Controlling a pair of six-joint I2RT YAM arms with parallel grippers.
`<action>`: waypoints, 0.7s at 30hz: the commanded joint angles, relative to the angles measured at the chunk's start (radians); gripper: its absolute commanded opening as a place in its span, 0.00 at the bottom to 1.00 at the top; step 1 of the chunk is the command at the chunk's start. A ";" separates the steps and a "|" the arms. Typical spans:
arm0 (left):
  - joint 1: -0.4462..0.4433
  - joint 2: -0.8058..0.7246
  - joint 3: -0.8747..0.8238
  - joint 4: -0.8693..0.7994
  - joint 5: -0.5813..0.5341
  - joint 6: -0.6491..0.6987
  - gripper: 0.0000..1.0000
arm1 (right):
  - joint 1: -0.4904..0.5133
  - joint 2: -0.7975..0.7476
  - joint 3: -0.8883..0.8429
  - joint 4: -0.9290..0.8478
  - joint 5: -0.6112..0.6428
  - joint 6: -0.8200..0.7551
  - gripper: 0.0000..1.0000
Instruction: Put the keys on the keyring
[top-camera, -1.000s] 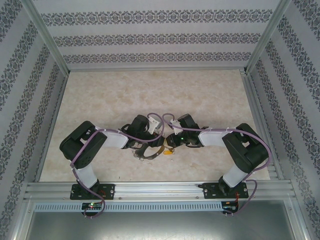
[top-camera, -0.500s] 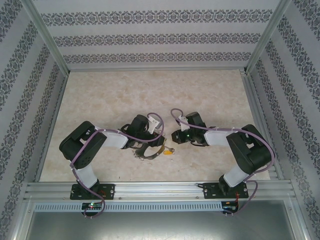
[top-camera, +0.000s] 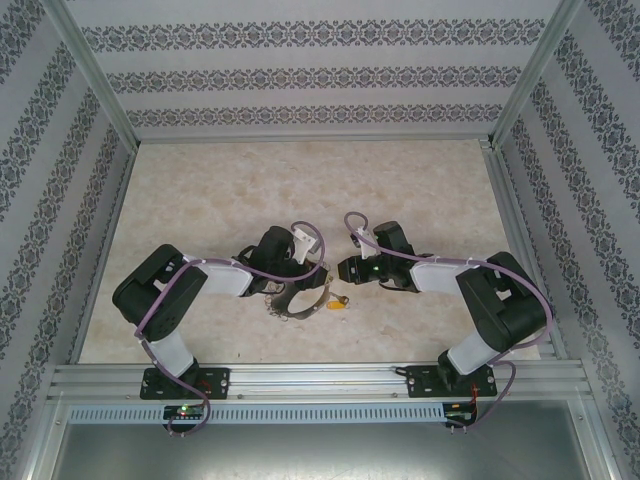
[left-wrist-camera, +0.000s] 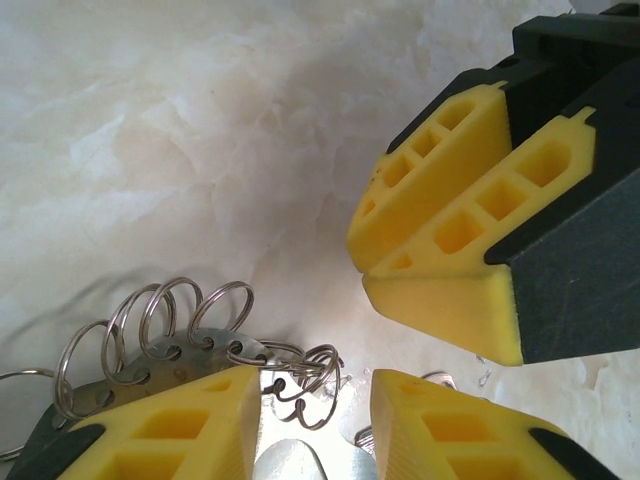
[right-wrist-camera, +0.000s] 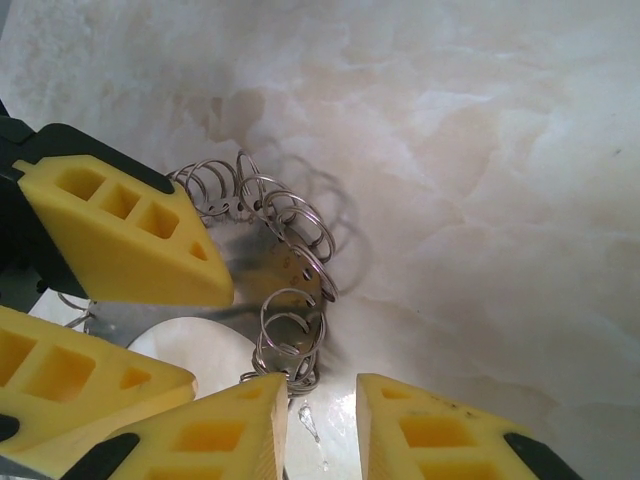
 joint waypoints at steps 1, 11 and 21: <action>0.007 -0.005 -0.003 0.004 0.028 0.009 0.33 | 0.010 0.015 -0.006 0.033 -0.016 0.020 0.24; -0.004 -0.014 0.036 -0.119 0.009 0.088 0.29 | 0.010 0.018 -0.009 0.038 0.011 0.058 0.24; -0.021 0.017 0.069 -0.134 0.013 0.092 0.28 | 0.013 0.053 0.007 0.046 -0.003 0.069 0.23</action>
